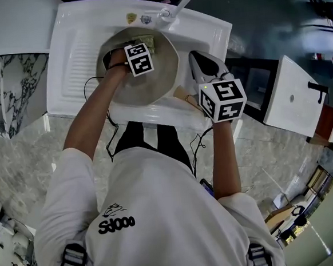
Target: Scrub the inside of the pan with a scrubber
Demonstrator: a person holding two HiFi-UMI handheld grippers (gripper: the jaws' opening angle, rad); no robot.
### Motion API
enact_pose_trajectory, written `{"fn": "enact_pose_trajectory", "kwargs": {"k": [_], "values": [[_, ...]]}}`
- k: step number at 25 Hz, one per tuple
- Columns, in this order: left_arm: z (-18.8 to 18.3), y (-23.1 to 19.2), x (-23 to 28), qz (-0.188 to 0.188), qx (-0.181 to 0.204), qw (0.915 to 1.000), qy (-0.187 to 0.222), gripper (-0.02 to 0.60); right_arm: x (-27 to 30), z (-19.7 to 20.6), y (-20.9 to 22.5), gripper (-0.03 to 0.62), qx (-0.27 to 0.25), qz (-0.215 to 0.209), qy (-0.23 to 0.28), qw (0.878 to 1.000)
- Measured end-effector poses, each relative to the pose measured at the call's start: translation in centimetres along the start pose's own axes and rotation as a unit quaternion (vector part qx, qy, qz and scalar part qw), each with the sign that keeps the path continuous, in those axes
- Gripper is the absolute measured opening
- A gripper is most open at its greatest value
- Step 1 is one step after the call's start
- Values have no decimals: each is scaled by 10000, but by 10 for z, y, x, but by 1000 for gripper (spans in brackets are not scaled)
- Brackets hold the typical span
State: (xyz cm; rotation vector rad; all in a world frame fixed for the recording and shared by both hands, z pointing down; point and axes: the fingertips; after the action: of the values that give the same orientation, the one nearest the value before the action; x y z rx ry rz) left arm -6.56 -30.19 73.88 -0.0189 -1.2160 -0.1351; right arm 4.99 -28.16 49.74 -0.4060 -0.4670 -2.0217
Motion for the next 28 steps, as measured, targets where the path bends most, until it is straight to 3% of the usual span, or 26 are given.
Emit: {"fn": "enact_pose_trajectory", "kwargs": {"k": [3,7,11,17,22,28], "values": [[5,15,-5,395,-22,9992,-111,67,-2,0,-6,9,-12,-38,14,10000],[11,48,-16,1214,-136,9922,-256,67,-7,2,-11,9,-24,-66,23,10000],[21,78,-23,1805,139,9822,-505,69,-11,6,-19,9,-23,-112,1,9999],[44,133,-31,2811,100,9553,-906,67,-17,10,-29,9,-50,-143,15,9999],[53,150,-41,3163,91,9423,-1094,67,-23,10,-36,9,-80,-154,46,9998],[56,164,-73,3930,136,9112,-1229,67,-31,12,-41,9,-81,-146,63,9998]]}}
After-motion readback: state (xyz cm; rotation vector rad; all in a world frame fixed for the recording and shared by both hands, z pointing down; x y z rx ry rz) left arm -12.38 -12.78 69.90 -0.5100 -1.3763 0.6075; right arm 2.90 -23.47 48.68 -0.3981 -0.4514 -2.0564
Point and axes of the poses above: the fingertips, and each gripper's own axes: x forward along the fingers, y to its right, z out of its underside, and after that the axes turned 7 degrees about y, right-handed
